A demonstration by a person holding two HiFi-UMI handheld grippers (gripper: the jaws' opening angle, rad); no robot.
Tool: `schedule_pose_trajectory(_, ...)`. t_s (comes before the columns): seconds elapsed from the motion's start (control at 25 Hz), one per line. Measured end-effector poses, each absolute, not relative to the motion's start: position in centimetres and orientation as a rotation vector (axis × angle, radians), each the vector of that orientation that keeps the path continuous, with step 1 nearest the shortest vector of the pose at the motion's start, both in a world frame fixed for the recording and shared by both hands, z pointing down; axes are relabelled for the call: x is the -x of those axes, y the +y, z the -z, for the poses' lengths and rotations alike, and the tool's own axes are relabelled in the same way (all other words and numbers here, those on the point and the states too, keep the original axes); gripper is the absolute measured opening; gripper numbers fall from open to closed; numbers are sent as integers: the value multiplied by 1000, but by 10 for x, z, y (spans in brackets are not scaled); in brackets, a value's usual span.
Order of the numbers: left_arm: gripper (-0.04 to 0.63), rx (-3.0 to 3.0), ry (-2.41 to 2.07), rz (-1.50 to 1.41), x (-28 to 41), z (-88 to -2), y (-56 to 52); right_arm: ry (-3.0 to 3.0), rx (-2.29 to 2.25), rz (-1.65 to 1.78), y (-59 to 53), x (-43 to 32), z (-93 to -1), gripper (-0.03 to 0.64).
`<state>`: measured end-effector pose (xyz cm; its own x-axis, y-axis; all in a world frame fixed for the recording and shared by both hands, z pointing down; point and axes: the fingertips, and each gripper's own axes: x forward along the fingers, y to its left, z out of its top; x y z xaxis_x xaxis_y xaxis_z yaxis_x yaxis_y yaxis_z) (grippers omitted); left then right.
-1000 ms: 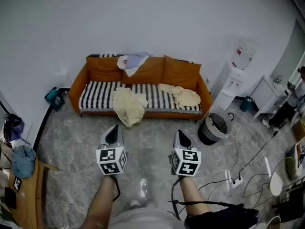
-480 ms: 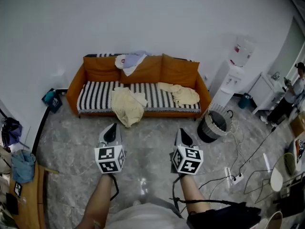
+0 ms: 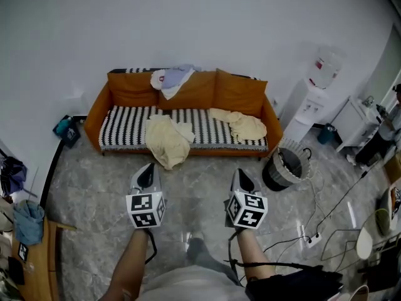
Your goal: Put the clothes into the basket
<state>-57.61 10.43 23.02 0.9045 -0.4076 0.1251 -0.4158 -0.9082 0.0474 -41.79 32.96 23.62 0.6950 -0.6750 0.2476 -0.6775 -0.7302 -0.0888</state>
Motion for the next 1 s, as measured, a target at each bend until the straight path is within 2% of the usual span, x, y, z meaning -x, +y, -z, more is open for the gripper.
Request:
schedule_pose_trajectory(0.64, -6, -2984, -723, -137, 393, -218, 38, -1239, -2845, -405, 255, 225, -227, 3)
schedule_pose_trajectory(1.0, -6, -3035, -664, -207, 311, -234, 39, -1250, -2843, -479, 241, 152, -251, 3)
